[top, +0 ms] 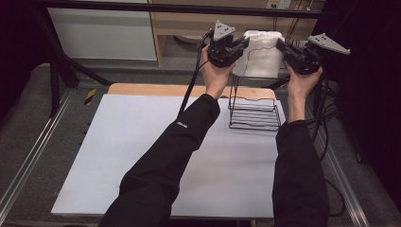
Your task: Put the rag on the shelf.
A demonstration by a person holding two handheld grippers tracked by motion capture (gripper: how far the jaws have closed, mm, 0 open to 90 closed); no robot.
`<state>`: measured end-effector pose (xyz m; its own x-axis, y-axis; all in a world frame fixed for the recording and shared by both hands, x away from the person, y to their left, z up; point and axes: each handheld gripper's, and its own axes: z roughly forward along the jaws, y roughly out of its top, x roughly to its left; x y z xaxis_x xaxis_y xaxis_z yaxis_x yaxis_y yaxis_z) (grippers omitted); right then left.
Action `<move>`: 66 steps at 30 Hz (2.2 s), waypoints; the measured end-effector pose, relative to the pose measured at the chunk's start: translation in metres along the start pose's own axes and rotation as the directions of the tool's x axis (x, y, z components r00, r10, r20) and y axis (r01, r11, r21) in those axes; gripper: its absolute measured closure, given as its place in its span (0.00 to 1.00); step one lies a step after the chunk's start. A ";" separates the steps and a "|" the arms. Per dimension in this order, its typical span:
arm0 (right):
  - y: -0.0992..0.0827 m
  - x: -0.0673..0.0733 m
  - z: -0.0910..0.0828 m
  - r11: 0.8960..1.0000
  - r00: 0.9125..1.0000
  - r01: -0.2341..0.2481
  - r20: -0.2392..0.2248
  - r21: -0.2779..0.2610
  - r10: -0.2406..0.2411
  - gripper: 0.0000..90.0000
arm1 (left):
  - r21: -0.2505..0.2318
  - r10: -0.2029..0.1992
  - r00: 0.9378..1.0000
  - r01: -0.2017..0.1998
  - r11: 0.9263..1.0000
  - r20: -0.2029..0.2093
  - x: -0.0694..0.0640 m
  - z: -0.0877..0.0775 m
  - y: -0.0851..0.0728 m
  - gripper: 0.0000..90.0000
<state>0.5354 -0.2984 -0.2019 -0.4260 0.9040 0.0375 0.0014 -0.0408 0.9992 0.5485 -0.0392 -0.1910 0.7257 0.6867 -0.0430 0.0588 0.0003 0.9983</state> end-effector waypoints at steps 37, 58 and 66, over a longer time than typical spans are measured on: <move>-0.024 0.001 -0.062 0.995 0.998 0.050 0.024 0.081 -0.053 0.92 | 0.109 0.016 0.993 -0.029 0.994 0.116 -0.028 -0.006 -0.042 0.92; -0.039 0.007 -0.085 0.991 0.999 0.041 -0.015 0.124 -0.039 0.84 | 0.163 0.042 0.988 -0.067 0.984 0.148 -0.034 -0.016 -0.057 0.91; -0.043 0.012 -0.094 0.985 0.999 0.050 -0.013 0.164 -0.048 0.80 | 0.178 0.047 0.987 -0.074 0.981 0.151 -0.036 -0.017 -0.063 0.91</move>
<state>0.4455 -0.3259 -0.2459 -0.4376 0.8991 -0.0112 0.1283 0.0748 0.9889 0.5069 -0.0514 -0.2516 0.8231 0.5679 -0.0021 0.1265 -0.1797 0.9756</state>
